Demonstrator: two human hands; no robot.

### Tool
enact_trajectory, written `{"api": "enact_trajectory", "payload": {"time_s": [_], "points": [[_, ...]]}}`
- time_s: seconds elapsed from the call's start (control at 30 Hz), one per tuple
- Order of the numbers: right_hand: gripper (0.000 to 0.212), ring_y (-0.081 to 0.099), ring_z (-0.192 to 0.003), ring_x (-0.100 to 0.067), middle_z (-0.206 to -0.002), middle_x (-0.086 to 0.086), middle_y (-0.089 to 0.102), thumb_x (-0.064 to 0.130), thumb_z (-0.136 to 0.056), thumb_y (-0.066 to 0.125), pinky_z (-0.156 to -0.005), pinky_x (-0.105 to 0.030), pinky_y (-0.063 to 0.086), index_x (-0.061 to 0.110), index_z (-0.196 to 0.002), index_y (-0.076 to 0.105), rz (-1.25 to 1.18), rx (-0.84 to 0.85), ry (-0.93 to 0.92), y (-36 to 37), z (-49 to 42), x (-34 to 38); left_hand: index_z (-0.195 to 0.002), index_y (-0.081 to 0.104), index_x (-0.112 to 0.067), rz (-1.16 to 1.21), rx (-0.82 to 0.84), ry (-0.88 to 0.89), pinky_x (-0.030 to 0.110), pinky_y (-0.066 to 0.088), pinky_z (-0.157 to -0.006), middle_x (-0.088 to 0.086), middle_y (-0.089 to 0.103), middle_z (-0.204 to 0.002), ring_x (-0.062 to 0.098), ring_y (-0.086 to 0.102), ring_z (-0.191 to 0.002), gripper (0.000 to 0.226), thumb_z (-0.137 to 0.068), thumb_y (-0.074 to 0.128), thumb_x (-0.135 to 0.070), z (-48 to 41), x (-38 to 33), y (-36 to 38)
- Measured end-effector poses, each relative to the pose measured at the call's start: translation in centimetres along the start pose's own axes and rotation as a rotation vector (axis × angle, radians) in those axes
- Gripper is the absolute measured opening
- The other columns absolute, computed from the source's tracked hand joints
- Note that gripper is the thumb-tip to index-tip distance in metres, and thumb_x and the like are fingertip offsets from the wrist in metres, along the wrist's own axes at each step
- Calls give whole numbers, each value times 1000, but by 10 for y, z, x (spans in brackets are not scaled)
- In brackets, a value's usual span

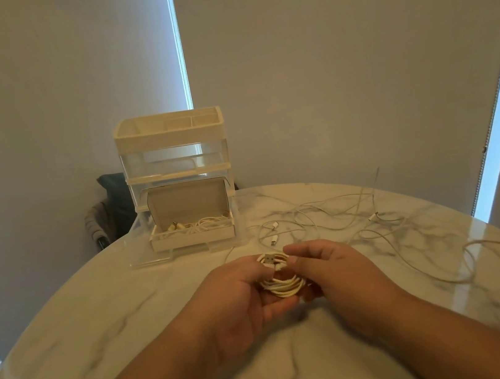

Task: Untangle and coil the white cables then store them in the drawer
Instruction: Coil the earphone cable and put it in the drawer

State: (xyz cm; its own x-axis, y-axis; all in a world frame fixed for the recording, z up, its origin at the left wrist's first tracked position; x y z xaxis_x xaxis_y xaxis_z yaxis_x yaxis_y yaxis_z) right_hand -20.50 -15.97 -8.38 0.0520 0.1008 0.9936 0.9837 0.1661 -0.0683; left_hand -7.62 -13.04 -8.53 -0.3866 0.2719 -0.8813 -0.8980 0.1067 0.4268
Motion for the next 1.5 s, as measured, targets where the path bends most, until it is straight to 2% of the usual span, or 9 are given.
{"api": "enact_trajectory", "payload": {"time_s": [0.1, 0.27, 0.53, 0.6, 0.8, 0.93, 1.17, 1.37, 1.5], "points": [[17, 67, -81, -34, -93, -15, 77, 10, -86, 68, -74, -46, 47, 19, -98, 76, -23, 20, 28, 0, -1, -4, -115, 65, 0, -154, 8, 39, 32, 60, -65, 25, 72, -103, 35, 72, -85, 29, -91, 47, 5, 0, 0, 2], [29, 55, -57, -17, -71, -6, 64, -3, -79, 69, -50, -30, 42, 19, -98, 70, 123, -9, -3, -5, 2, 7, -110, 69, -8, -331, -55, 95, 33, 61, -67, 19, 75, -98, 28, 74, -83, 28, -93, 50, 4, -4, 1, -3], [16, 59, -62, -6, -78, 5, 69, 21, -83, 63, -53, -18, 43, 27, -97, 68, 576, -2, -14, -4, 6, 15, -103, 71, -9, -509, -90, 204, 40, 59, -75, 19, 74, -97, 24, 71, -79, 32, -91, 46, 8, -3, -5, 1], [12, 62, -62, -11, -73, 2, 71, 24, -86, 59, -58, -25, 47, 23, -90, 71, 612, 53, 9, 0, 7, 14, -100, 72, -11, -531, -97, 199, 46, 60, -80, 19, 73, -95, 25, 71, -79, 33, -89, 46, 8, -3, -4, 1], [19, 58, -55, -26, -62, -12, 67, 20, -85, 53, -53, -36, 45, 14, -81, 70, 421, 60, 116, 2, 6, 0, -98, 71, -10, -525, -117, 206, 48, 59, -81, 19, 74, -91, 28, 71, -78, 30, -89, 48, 8, -2, -6, 0], [18, 55, -56, -25, -72, -19, 68, 8, -88, 55, -44, -30, 37, 4, -87, 73, 10, 91, 169, 9, 5, -8, -104, 64, -8, -400, -129, 189, 31, 58, -56, 18, 74, -88, 25, 72, -72, 23, -92, 52, 8, -1, -10, -6], [23, 55, -58, -28, -74, -16, 68, 3, -87, 56, -45, -33, 41, 15, -104, 65, 55, 49, 88, 8, 0, -7, -100, 64, 1, -320, -171, 157, 40, 59, -78, 22, 74, -92, 29, 72, -81, 12, -90, 59, 4, -8, -8, -13], [39, 62, -65, -26, -90, -19, 73, -10, -88, 53, -49, -34, 47, 18, -111, 68, -165, 48, 81, 10, 2, -3, -99, 62, -3, -318, -173, 114, 27, 54, -56, 18, 73, -86, 21, 68, -70, 9, -91, 61, 1, -7, -6, -14], [23, 63, -72, -23, -91, -15, 75, 2, -93, 59, -56, -34, 49, 14, -107, 72, -199, 55, 26, 9, 2, 4, -104, 61, -2, -333, -142, 135, 27, 52, -53, 15, 72, -86, 18, 65, -66, 14, -90, 63, -1, -5, -12, -13]]}}
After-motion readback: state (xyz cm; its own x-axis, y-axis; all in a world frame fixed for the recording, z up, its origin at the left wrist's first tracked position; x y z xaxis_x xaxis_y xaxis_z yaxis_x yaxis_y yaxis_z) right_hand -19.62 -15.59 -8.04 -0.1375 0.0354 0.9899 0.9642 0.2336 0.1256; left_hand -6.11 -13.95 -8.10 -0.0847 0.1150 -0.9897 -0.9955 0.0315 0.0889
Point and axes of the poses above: each hand's wrist, its own z-axis away from the middle knuckle, its own y-axis out of the palm, x = y × z, the point moved 8 cm from there along -z, towards the middle knuckle
